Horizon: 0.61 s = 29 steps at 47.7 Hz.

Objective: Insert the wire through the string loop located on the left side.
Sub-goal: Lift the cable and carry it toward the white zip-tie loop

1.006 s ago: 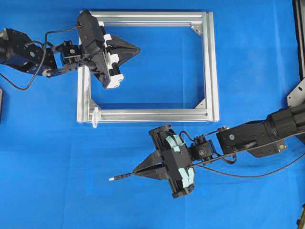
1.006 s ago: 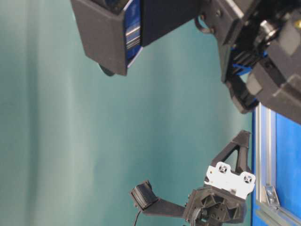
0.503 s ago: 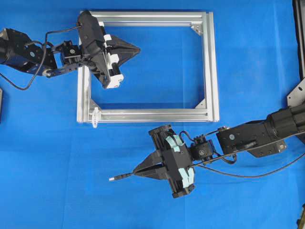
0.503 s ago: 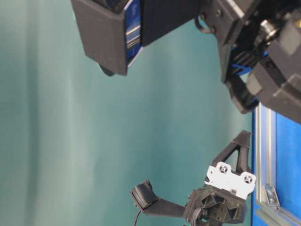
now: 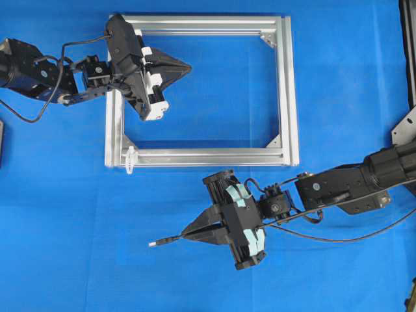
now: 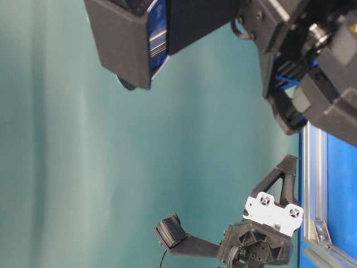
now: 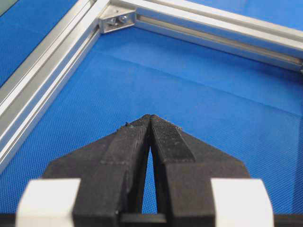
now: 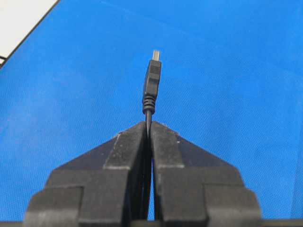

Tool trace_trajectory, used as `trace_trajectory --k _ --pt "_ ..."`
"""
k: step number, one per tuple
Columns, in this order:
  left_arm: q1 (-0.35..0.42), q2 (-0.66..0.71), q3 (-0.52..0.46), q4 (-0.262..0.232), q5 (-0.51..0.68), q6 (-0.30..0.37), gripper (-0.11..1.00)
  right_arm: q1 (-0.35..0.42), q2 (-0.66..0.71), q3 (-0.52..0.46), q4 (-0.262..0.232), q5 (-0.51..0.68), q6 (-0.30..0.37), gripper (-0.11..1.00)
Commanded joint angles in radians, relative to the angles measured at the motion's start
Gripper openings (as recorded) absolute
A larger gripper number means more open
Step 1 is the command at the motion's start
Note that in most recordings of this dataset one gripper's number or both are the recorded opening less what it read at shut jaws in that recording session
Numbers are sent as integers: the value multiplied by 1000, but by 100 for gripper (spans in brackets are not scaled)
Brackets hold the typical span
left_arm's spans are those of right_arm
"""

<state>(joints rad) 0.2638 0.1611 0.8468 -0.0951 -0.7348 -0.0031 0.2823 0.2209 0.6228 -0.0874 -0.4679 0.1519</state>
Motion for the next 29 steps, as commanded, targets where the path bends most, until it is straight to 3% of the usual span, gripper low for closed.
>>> trace_trajectory --k 1,29 --pt "0 -34 -8 3 -5 -2 0 3 -37 -6 0 -5 -2 0" --pt "0 -34 -8 3 -5 -2 0 2 -52 29 3 -11 -2 0"
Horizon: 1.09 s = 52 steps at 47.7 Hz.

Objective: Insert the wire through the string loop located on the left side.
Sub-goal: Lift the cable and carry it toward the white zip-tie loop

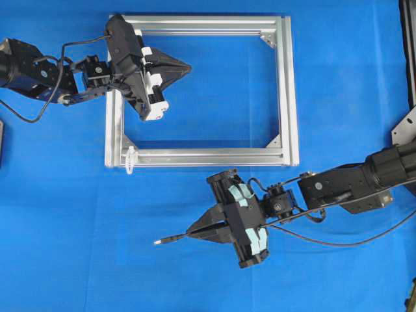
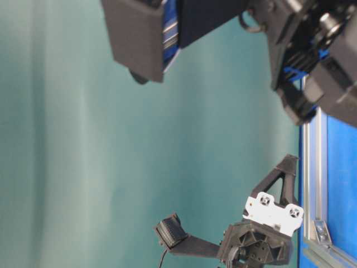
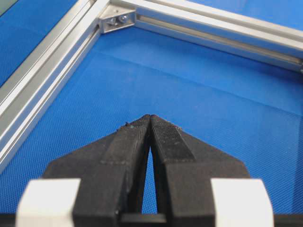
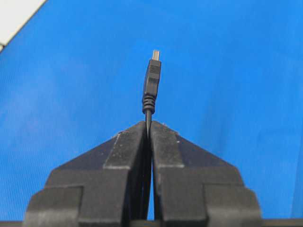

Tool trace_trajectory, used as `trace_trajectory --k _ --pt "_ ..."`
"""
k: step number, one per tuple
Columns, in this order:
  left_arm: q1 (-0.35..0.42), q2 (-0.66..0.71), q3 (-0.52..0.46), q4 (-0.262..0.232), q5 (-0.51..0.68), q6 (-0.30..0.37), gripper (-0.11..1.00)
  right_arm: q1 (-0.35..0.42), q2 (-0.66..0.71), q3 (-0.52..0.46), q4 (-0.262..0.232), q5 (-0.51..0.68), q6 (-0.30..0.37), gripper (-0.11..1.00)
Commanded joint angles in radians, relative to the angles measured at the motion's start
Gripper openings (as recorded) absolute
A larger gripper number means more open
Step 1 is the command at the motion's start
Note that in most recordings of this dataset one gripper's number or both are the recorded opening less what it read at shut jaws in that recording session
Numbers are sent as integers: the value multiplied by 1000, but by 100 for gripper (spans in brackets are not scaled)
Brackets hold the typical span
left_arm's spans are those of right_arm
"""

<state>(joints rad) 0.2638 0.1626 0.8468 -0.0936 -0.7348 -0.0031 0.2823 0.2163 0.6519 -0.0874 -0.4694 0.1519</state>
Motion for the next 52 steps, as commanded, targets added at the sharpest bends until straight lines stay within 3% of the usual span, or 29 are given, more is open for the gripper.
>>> trace_trajectory --k 1,21,52 --pt "-2 -35 -8 2 -5 -2 0 2 -49 3 5 -9 -2 0" --pt "-2 -48 2 2 -5 -2 0 -9 -89 84 12 -43 3 0" --pt "-11 -52 9 2 -5 -2 0 -221 -120 141 8 -43 -11 0"
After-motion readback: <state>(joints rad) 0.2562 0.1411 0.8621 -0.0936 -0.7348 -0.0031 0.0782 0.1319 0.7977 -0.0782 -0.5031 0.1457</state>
